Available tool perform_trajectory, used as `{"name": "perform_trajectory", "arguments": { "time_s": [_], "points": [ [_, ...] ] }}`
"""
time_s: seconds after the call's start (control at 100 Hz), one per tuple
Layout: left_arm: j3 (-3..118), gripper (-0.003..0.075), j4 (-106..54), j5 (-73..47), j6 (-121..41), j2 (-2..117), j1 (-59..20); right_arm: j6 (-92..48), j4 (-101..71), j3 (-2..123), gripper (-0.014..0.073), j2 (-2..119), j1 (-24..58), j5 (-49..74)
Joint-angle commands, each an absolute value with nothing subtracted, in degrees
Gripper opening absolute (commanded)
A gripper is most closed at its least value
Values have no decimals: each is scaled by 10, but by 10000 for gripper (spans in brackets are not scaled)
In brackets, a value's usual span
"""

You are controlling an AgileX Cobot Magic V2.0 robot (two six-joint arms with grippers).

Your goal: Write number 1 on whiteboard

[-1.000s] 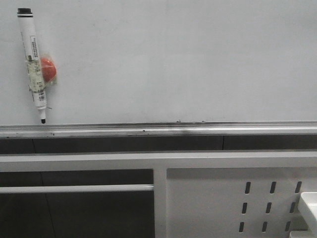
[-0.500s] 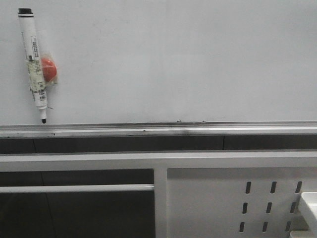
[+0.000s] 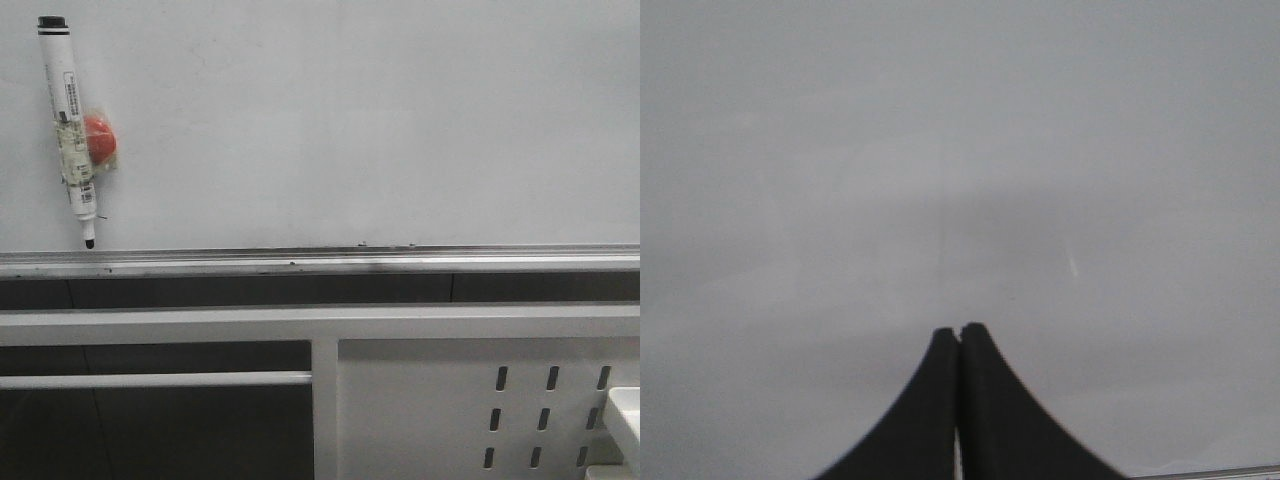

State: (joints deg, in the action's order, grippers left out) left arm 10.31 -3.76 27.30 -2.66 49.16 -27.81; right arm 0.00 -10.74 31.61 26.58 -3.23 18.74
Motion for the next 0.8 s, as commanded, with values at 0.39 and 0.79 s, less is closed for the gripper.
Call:
{"name": "perform_trajectory", "arguments": {
  "time_s": [0.39,0.79],
  "points": [
    [58,368,-59,588,-13,699,-331,-22,-109,337,-69,274,-35,147],
    [61,367,-55,779,41,881,-331,-22,-109,337,-69,274,-35,145]
  ]
}}
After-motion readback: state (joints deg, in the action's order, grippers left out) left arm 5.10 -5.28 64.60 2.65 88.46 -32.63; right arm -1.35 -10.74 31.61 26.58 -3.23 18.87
